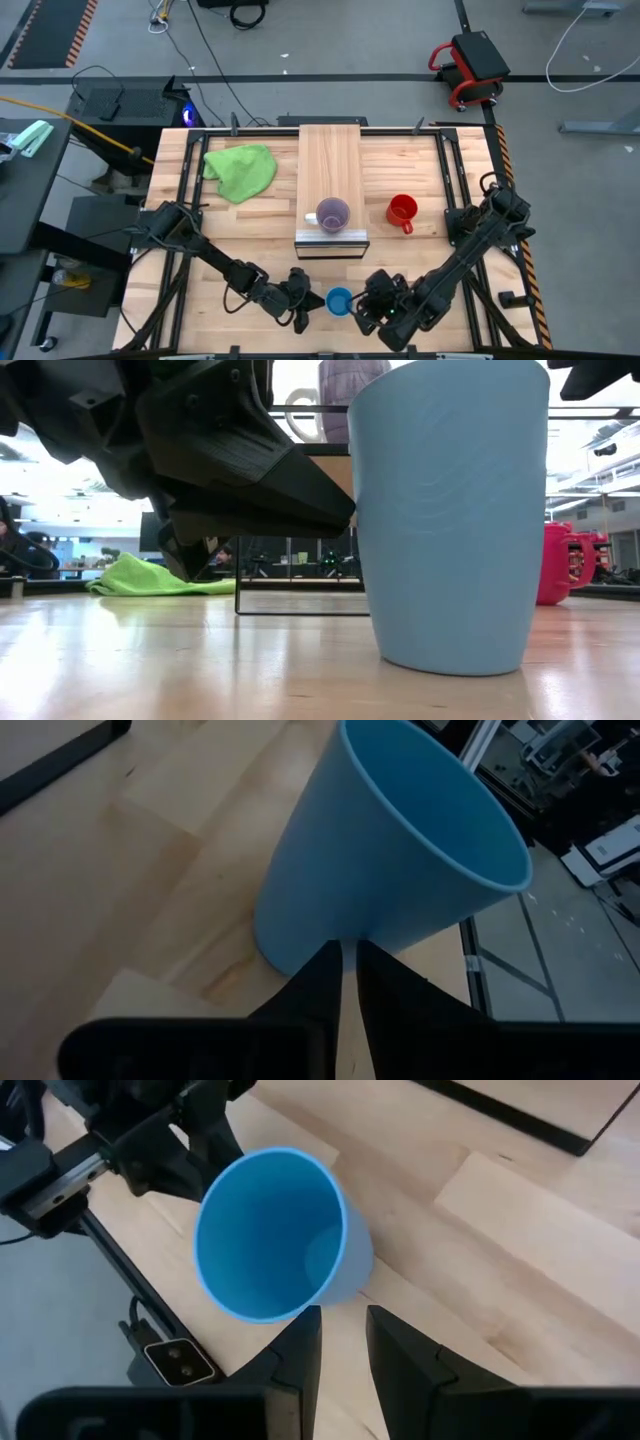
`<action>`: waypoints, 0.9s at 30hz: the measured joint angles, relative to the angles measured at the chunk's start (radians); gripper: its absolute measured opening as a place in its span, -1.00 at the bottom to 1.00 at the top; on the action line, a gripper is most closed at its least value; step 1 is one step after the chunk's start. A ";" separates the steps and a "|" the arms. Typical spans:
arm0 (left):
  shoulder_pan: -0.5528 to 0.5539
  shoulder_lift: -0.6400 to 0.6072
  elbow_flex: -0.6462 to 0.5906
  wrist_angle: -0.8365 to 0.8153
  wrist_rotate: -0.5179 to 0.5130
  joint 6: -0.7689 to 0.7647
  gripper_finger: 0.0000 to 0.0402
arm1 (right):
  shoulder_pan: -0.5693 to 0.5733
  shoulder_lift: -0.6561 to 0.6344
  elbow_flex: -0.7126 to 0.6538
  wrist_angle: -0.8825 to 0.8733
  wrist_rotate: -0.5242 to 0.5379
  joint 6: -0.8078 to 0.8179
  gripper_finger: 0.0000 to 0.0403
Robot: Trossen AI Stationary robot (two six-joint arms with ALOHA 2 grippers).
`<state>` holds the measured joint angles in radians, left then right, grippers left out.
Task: Stack small to large cups/mugs on shelf
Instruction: Put the blue cup on the shelf
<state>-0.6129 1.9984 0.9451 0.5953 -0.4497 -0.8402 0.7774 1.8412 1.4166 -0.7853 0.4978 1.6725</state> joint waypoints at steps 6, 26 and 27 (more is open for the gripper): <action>0.006 0.000 0.000 0.001 0.002 -0.002 -0.78 | -0.033 0.000 0.000 0.014 -0.056 0.033 -0.55; 0.019 0.000 0.000 0.001 0.015 -0.001 -0.79 | -0.076 0.000 0.000 0.018 -0.117 0.106 -0.55; 0.022 0.000 0.000 0.001 0.023 0.000 -0.79 | -0.076 0.000 0.000 0.018 -0.110 0.102 -0.55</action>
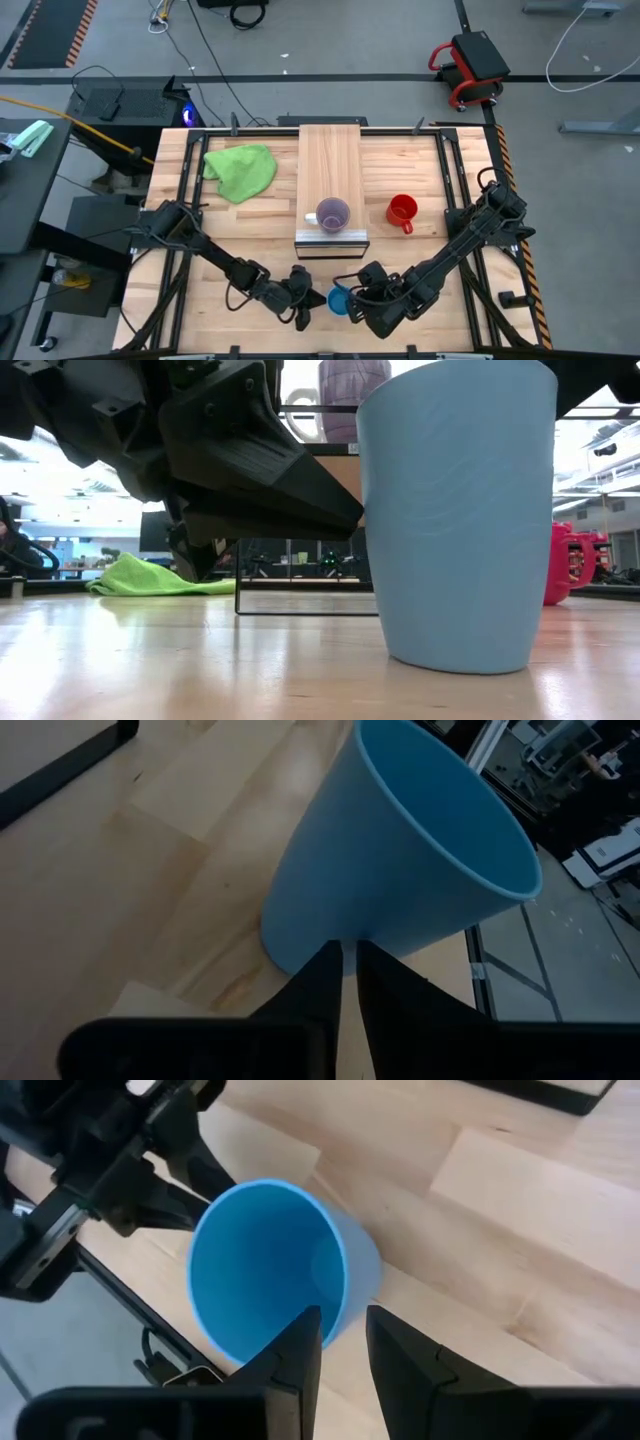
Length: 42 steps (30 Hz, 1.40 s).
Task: Stack small to large cups/mugs on shelf
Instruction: Put the blue cup on the shelf
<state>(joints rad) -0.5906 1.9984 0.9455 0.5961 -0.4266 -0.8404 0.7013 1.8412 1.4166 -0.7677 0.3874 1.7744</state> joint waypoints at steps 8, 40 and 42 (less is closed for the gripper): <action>0.005 0.000 0.000 0.000 0.013 0.015 -0.78 | 0.005 0.000 0.000 0.001 0.020 -0.065 -0.55; 0.004 0.000 0.000 0.000 0.032 0.016 -0.77 | 0.009 -0.308 0.200 0.026 0.076 -0.284 -0.55; 0.004 0.000 0.000 0.000 0.032 0.016 -0.78 | 0.024 -0.299 0.200 -0.036 0.146 -0.234 -0.56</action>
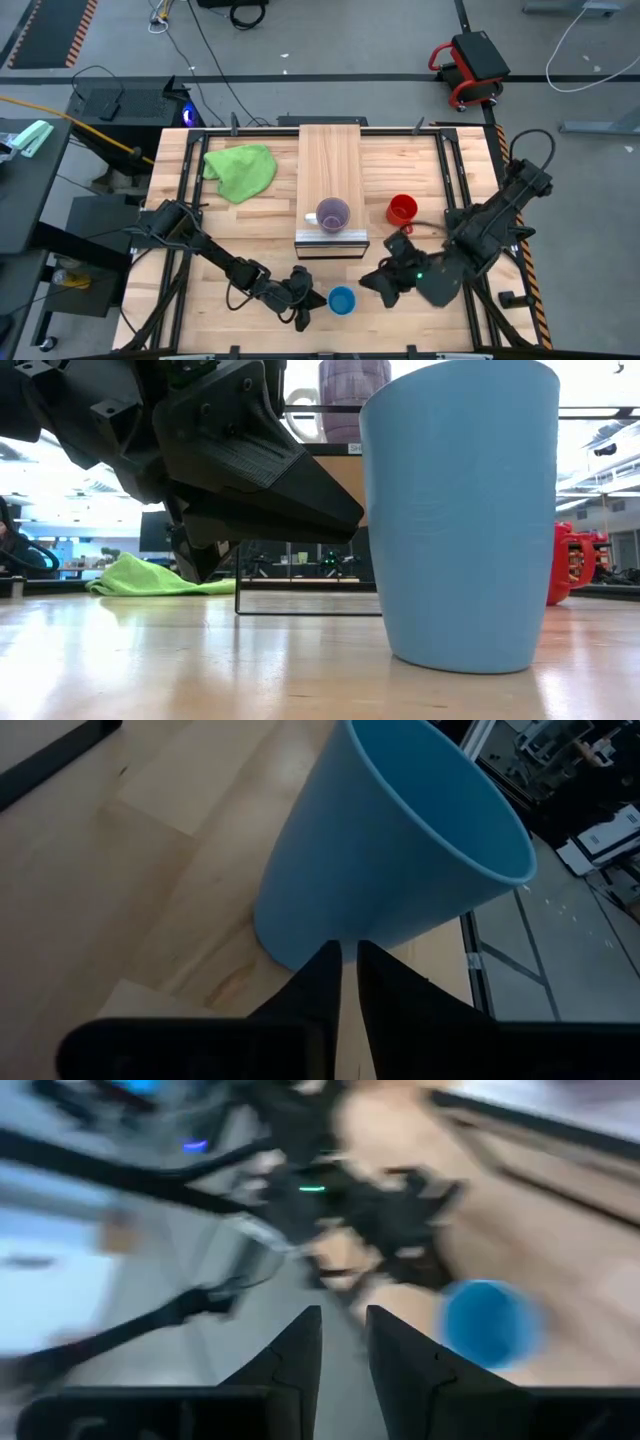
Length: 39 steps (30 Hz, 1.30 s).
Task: Stack small to large cups/mugs on shelf
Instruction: Put the blue cup on the shelf
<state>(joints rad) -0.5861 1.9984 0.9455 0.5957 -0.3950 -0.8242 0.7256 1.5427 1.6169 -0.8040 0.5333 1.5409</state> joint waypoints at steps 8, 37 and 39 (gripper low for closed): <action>-0.001 0.000 0.000 -0.004 0.000 0.001 -0.79 | -0.025 0.200 -0.002 -0.204 -0.159 0.170 -0.63; 0.060 0.000 0.000 -0.007 0.060 0.001 -0.75 | -0.096 0.390 0.064 -0.289 -0.287 0.110 -0.32; 0.060 0.000 0.000 -0.007 0.060 0.001 -0.75 | -0.099 0.400 0.064 -0.277 -0.296 0.106 -0.33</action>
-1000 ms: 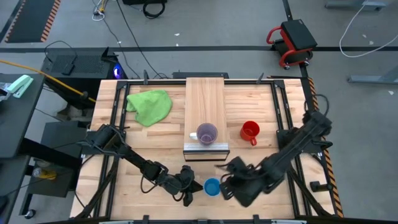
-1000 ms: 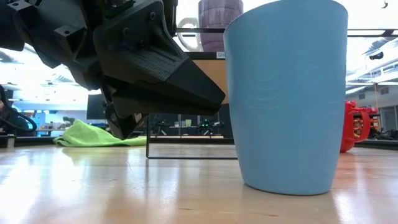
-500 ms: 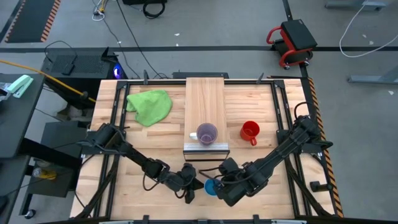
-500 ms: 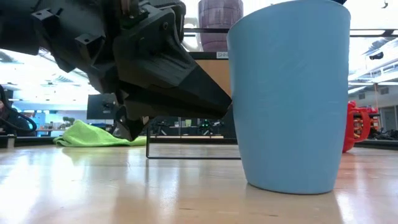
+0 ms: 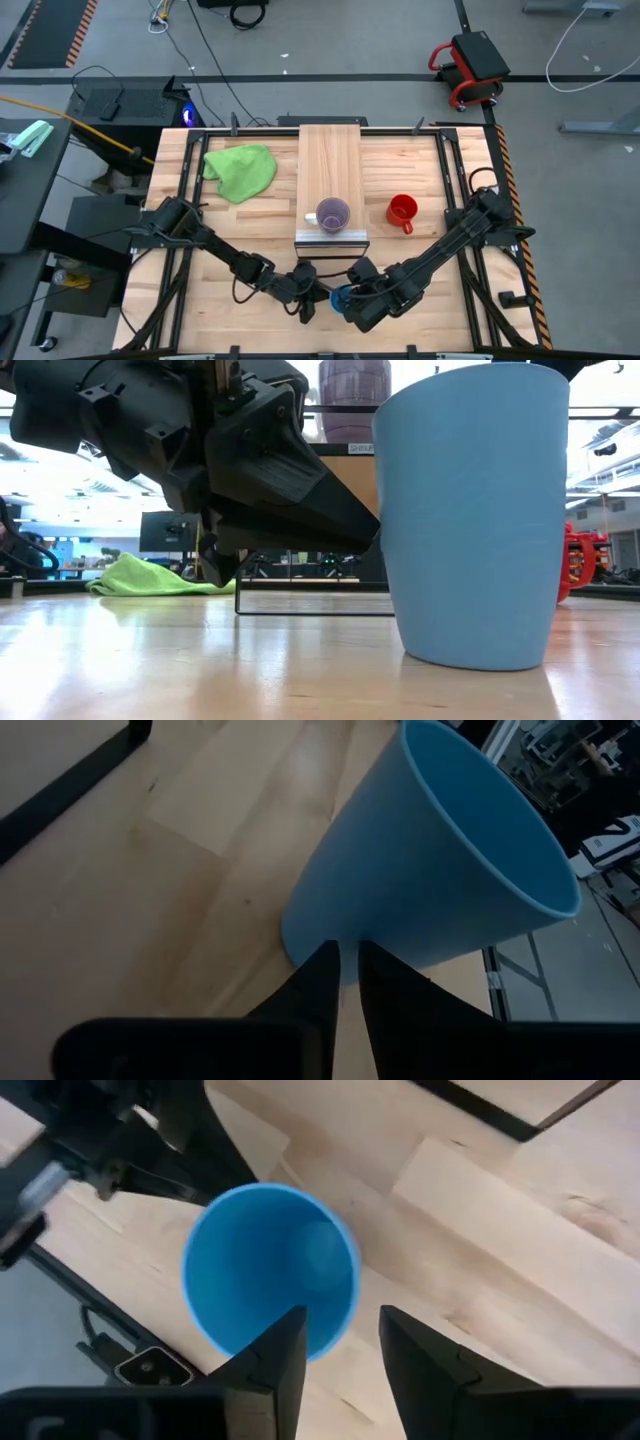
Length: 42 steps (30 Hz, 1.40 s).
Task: Stack small to large cups/mugs on shelf
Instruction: Put the blue cup on the shelf
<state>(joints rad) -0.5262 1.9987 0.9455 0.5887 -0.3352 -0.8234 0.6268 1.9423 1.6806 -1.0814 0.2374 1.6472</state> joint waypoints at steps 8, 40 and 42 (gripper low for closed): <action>0.001 0.000 0.000 -0.001 0.000 -0.002 -0.75 | -0.009 0.037 0.000 0.008 -0.031 -0.016 -0.36; 0.001 0.000 0.000 -0.001 0.000 -0.002 -0.79 | -0.035 0.085 -0.001 0.015 -0.048 -0.029 -0.50; 0.001 0.000 0.000 -0.001 0.000 -0.002 -0.79 | -0.035 0.085 -0.001 0.015 -0.048 -0.037 -0.57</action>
<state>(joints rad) -0.5255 1.9987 0.9455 0.5879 -0.3355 -0.8249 0.5915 2.0270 1.6798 -1.0661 0.1890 1.6106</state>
